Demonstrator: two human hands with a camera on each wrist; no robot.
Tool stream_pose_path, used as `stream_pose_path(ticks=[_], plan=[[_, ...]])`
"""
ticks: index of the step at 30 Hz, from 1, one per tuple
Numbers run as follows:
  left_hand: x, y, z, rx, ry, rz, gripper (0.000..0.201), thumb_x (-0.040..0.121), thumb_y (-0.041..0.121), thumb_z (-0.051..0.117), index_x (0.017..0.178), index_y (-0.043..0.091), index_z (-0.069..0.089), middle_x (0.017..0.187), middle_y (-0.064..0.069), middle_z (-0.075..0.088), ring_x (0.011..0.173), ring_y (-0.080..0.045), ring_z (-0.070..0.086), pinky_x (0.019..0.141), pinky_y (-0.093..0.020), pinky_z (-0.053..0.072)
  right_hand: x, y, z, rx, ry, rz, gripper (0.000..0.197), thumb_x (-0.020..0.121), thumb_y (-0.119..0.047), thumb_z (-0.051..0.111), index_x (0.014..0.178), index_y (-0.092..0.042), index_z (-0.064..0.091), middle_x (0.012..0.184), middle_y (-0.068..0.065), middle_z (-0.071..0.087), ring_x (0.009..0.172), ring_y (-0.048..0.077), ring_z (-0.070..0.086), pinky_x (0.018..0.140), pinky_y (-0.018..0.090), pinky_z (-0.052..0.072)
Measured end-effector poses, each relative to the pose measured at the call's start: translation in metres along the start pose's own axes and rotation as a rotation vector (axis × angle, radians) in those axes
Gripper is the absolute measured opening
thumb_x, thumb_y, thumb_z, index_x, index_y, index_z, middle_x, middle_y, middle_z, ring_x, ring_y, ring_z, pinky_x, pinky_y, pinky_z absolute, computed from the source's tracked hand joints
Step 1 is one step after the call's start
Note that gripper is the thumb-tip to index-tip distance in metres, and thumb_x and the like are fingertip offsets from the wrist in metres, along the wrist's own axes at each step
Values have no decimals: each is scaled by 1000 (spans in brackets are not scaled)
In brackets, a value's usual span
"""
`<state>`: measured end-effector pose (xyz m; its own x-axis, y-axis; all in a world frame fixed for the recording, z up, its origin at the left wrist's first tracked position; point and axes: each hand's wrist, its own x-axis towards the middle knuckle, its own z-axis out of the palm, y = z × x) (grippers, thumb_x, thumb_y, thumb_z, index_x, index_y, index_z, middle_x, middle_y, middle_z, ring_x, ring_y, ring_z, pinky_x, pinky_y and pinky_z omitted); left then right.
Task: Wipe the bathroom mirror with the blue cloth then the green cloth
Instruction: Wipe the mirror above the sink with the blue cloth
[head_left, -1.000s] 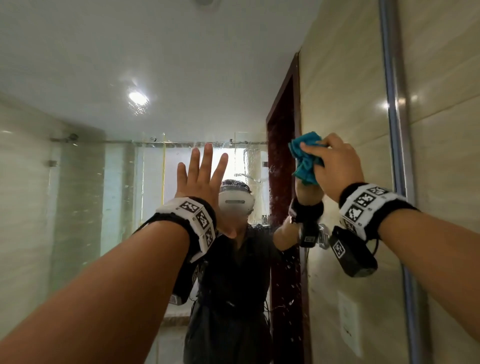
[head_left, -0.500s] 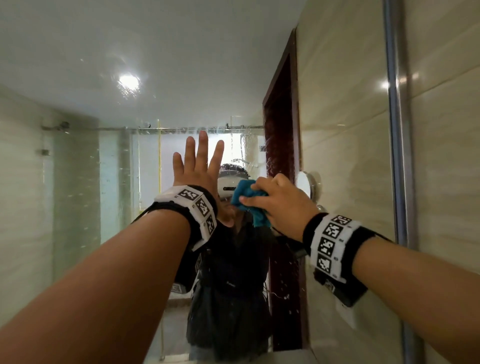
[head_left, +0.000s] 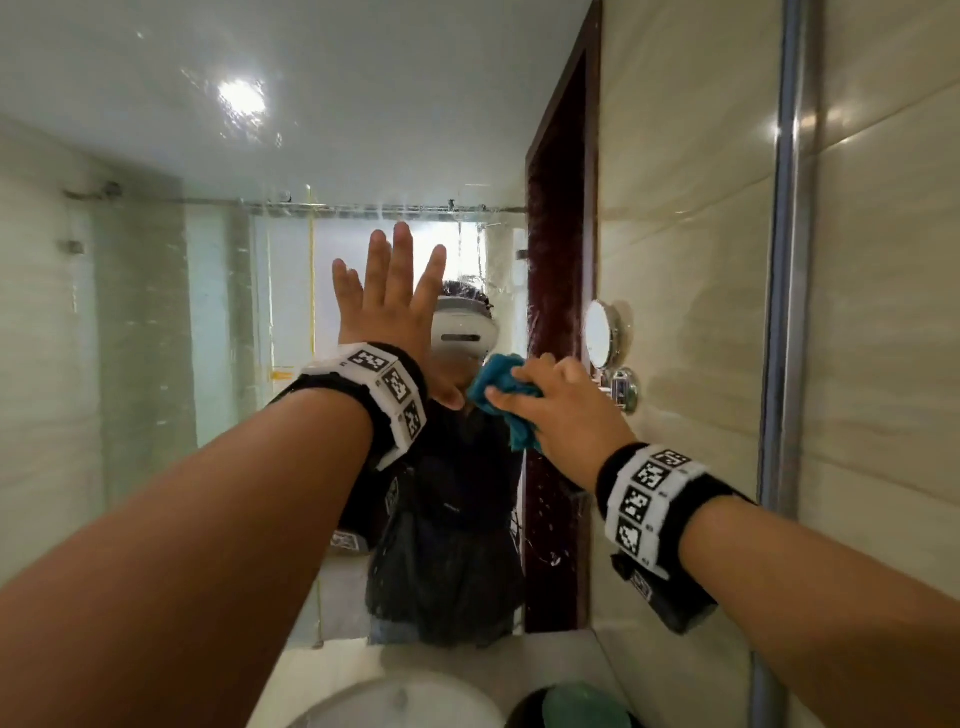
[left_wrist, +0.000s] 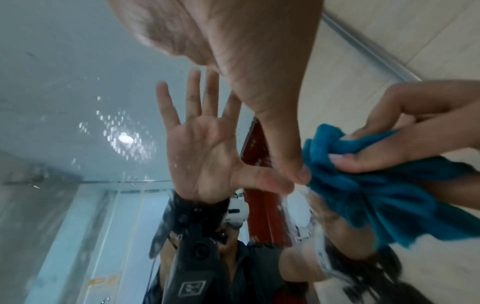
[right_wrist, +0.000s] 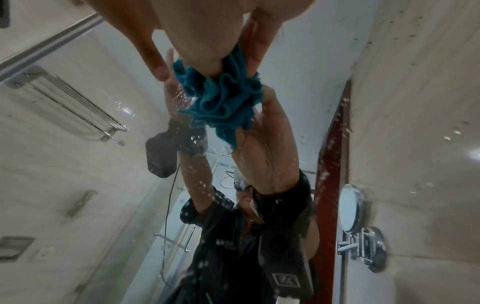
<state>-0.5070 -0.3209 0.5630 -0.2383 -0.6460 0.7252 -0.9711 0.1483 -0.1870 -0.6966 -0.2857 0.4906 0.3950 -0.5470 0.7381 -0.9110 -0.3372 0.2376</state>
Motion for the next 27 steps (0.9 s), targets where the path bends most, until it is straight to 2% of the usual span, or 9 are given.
stream_pose_path(ticks=[3,8,11,13,14,16,19,25,27], plan=[[-16,17,12,8,3,82,154,42,86,64,137,23,-40,143,-14,-45,134,-36,-36,103,-59,-19,4,12,-13,3,-74,71,46,89,-27,40,134,-33,48,135,5,40,116,28,35,90,37,40],[-23,36,29,-6,-113,128,153,44,81,69,136,25,-40,143,-12,-45,134,-34,-36,109,-63,-10,28,47,-43,74,324,323,42,91,-8,50,128,-26,56,123,7,45,103,26,39,92,28,35],[-21,40,37,3,-83,102,156,42,81,70,131,25,-45,142,-12,-45,134,-35,-36,107,-63,-12,32,48,-35,227,397,443,33,92,-21,48,124,-22,56,118,6,46,88,4,38,92,18,35],[-20,41,41,2,-58,86,158,39,83,69,124,24,-51,141,-12,-47,133,-35,-38,105,-63,-14,20,36,-18,264,393,404,33,91,-23,51,124,-24,56,122,5,45,89,0,37,90,9,32],[-19,42,43,3,-48,80,159,38,84,68,122,24,-53,140,-13,-48,131,-35,-40,105,-63,-15,10,29,-8,246,356,319,36,90,-20,54,126,-25,56,125,5,45,96,4,37,92,9,32],[-19,43,43,10,-27,70,160,36,86,66,122,22,-53,140,-14,-48,130,-35,-41,107,-64,-13,-10,16,9,109,170,103,44,87,-19,59,129,-31,54,130,7,45,111,21,39,96,28,40],[-22,45,42,2,-21,67,161,36,85,67,127,21,-49,142,-14,-45,133,-36,-36,109,-64,-9,-19,14,13,-8,35,-30,46,83,-24,62,128,-32,56,130,8,48,108,30,45,85,40,48],[-25,45,46,-31,-28,68,162,35,84,69,127,22,-49,143,-13,-45,132,-35,-38,110,-63,-8,2,50,-27,176,317,376,39,89,-31,44,127,-29,53,124,4,42,107,20,38,94,34,42],[-26,45,48,-38,-27,64,162,35,84,69,127,22,-49,142,-12,-45,129,-33,-41,110,-62,-9,4,62,-36,97,380,456,39,93,-21,46,130,-31,52,124,5,42,105,23,38,90,33,44]])
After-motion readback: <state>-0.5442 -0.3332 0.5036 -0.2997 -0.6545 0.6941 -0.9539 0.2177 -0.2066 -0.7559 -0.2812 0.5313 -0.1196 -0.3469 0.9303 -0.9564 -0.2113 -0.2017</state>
